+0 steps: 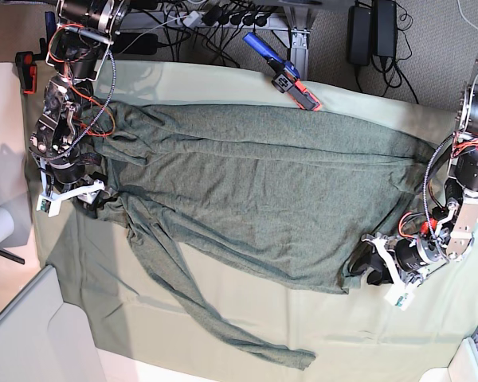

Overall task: Fold the T-shirt properly
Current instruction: 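Grasp the shirt's side edge with both grippers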

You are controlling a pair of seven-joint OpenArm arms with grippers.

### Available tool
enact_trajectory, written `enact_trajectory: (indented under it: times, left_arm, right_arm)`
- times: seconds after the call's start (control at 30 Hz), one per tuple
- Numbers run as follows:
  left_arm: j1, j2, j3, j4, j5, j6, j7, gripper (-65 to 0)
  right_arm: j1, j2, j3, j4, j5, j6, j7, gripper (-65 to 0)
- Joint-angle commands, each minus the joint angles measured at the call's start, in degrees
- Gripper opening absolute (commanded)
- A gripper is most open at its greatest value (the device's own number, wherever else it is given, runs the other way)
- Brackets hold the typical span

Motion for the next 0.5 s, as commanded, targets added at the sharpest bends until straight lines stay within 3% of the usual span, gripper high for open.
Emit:
enact_trajectory:
  times: [0.0,0.27,0.4,0.47]
  left_arm:
    - [-1.95,-0.13,-0.22,0.96,-0.83,-1.16,-0.96,-31.9]
    - [-1.16,1.79,-0.20,0.96,-1.16,-2.24,1.42,-34.2]
    - [-1.05,2.08,-0.22,0.96,-1.20,-2.24,2.08,-52.1]
    - [-1.07,2.01,-0.22,0.96,-0.92,-2.24,2.05,-61.6]
  right_arm:
    - [1.38,1.07,0.17,0.83,0.81,0.39,1.31,-28.8]
    - [1.38,0.11,0.15,0.83,1.18,0.63,1.09,-28.8]
    - [1.36,-0.52,0.13,0.81,0.55,0.61,1.09,-29.5]
    - [1.38,-0.55,0.04,0.81,0.00,0.61,1.16,-39.7]
